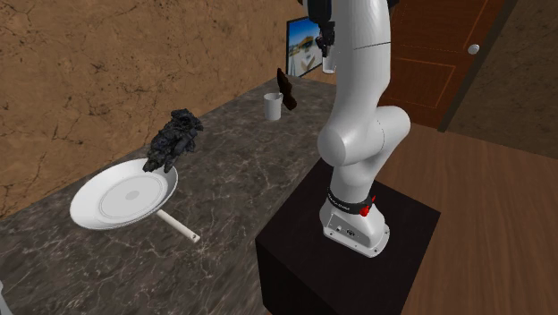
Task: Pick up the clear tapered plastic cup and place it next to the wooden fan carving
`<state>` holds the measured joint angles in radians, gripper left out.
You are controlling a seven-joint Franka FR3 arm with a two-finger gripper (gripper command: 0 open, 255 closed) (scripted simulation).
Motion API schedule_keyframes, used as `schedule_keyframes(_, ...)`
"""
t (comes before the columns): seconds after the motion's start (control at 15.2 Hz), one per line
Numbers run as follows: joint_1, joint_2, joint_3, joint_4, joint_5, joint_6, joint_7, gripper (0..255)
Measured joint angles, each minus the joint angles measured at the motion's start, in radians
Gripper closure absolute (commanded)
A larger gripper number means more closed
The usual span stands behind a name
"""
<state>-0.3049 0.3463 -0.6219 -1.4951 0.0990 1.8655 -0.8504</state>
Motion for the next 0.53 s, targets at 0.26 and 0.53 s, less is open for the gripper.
schedule_keyframes(0.26, 0.003, 0.0, 0.001, -0.053, 0.001, 0.053, -0.001, 255)
schedule_keyframes(0.53, 0.008, 0.008, 0.006, -0.099, 0.006, 0.105, 0.003, 255)
